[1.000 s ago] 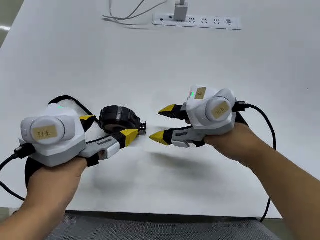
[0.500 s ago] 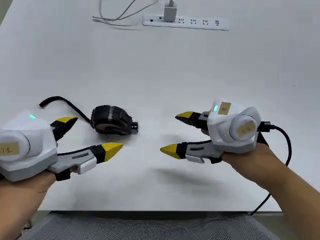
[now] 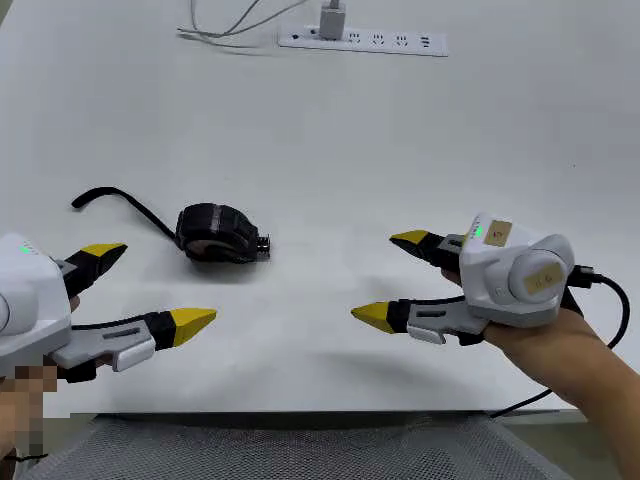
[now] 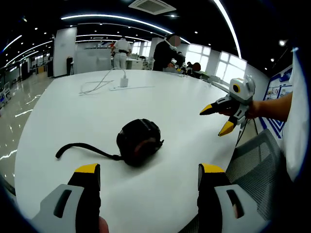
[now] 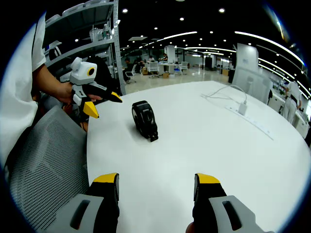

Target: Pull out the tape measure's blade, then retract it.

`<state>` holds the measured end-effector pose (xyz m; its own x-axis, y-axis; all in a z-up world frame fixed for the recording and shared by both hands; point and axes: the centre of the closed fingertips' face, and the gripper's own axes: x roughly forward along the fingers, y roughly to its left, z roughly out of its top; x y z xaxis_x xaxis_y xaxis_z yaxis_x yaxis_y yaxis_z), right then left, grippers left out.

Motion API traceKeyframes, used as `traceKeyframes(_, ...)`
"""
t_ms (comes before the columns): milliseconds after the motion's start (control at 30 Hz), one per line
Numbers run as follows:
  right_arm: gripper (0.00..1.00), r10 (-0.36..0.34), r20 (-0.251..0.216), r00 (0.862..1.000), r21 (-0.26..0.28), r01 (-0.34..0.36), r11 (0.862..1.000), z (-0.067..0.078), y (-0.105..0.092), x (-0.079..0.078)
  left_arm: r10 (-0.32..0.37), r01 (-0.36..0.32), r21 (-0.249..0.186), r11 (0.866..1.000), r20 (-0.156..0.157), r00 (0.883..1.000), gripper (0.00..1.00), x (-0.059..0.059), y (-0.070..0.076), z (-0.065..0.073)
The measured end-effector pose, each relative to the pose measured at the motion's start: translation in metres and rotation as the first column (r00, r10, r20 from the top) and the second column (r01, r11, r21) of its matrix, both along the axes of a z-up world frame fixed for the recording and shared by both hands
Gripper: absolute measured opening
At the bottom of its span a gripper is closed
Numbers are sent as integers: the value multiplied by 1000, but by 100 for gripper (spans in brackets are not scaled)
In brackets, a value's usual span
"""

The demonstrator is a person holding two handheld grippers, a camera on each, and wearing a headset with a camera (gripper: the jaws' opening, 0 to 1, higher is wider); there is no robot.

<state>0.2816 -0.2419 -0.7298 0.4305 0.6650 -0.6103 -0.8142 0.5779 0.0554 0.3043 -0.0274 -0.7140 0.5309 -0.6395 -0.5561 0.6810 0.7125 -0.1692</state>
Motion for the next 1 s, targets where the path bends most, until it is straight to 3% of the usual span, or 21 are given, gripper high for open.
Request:
traceKeyframes(133,60,-5,-6,1000,-15,5,1000,-2,-9,-6,-12,12,0,1000,0,1000,83,-5,5,1)
traceKeyframes(433,66,-38,-20,999,-36,37,999,-5,-32,-18,-34,35,63,997,-8,999,84,-13,28,-5)
traceKeyframes(633,72,-66,-30,997,-42,65,997,-6,-43,-25,-48,50,79,996,-23,999,86,-13,35,-12)
traceKeyframes(1000,86,-101,-44,994,-60,98,993,-6,-64,-33,-60,62,79,995,-26,998,95,-15,40,-8)
